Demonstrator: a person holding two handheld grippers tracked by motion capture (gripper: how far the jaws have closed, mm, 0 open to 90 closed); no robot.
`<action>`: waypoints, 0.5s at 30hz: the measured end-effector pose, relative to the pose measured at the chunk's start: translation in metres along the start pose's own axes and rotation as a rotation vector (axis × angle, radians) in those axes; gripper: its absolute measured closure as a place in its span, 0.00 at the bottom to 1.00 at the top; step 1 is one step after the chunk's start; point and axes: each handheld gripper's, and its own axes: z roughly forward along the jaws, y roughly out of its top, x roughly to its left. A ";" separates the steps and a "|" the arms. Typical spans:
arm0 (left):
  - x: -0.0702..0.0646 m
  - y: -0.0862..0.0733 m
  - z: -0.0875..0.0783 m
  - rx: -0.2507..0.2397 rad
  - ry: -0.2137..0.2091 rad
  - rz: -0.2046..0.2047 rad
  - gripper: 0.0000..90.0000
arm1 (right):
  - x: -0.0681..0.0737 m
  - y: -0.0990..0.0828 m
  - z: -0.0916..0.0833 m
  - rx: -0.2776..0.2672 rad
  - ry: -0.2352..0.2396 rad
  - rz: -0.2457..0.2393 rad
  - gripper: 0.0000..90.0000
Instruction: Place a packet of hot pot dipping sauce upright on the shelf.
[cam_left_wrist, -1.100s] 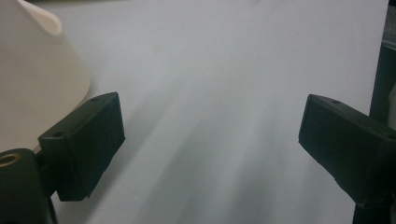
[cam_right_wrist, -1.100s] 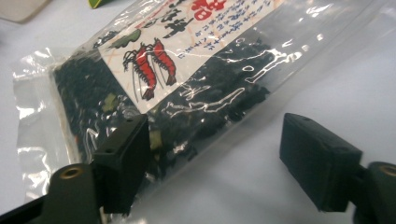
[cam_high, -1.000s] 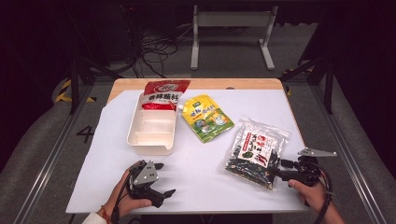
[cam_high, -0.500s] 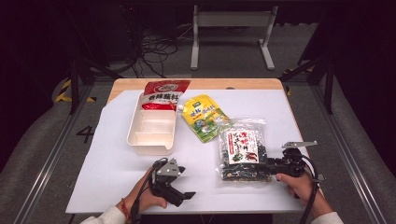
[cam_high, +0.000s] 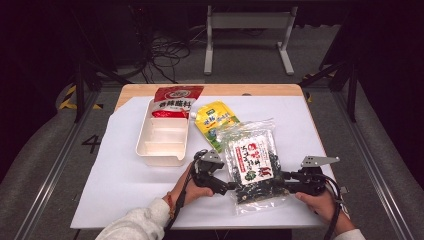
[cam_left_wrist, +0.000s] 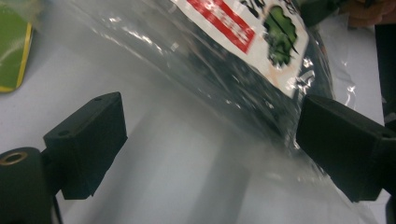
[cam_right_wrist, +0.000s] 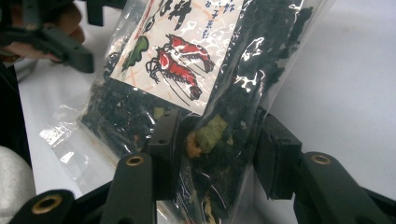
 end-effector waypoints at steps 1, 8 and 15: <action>0.001 0.001 0.000 -0.013 -0.015 0.001 0.12 | 0.002 0.000 0.000 -0.006 -0.001 -0.020 0.62; -0.001 0.006 -0.010 -0.091 -0.045 0.044 0.32 | 0.013 0.000 0.002 -0.034 -0.005 -0.096 0.63; -0.008 0.012 -0.033 -0.175 -0.109 0.104 0.63 | 0.027 0.005 0.003 -0.057 -0.016 -0.145 0.66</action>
